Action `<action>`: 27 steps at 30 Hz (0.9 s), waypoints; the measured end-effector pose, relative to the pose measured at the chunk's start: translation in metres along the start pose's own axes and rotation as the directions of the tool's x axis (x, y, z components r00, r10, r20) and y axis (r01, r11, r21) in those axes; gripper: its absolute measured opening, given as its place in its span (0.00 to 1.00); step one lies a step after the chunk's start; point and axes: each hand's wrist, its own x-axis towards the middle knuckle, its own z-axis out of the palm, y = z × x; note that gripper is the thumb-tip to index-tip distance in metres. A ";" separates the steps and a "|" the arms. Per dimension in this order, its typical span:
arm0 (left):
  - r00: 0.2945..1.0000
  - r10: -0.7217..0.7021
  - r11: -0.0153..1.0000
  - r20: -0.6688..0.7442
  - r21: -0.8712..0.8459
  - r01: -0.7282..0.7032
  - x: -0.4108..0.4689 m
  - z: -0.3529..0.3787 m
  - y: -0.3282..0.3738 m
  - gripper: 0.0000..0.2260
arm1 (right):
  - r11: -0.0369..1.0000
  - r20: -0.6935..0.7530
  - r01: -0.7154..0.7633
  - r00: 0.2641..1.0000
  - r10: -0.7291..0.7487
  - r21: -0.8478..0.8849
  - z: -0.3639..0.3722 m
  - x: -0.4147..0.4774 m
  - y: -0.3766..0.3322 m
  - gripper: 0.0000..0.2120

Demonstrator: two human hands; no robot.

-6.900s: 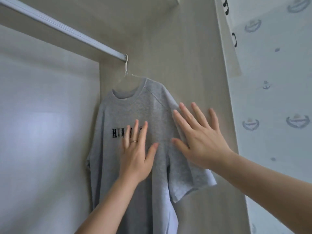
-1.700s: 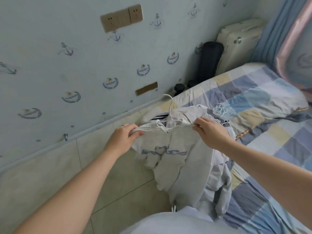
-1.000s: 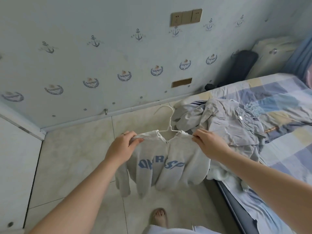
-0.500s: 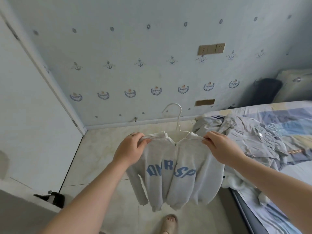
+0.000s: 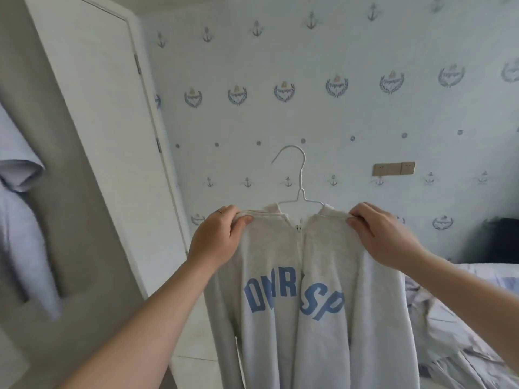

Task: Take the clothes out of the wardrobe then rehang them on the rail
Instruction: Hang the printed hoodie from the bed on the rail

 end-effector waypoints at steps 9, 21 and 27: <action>0.923 0.157 0.955 -0.350 0.291 -0.052 0.049 -0.204 0.004 0.14 | 0.938 -0.244 0.324 0.926 -0.288 0.124 -0.068 0.117 -0.149 0.07; 0.779 0.303 0.836 -0.550 0.545 0.059 0.100 -0.459 -0.050 0.14 | 0.811 -0.367 0.582 0.767 -0.526 0.056 -0.108 0.249 -0.377 0.09; 0.757 0.243 0.816 -0.606 0.549 0.178 0.116 -0.557 -0.117 0.14 | 0.740 -0.414 0.663 0.709 -0.571 0.115 -0.090 0.310 -0.495 0.07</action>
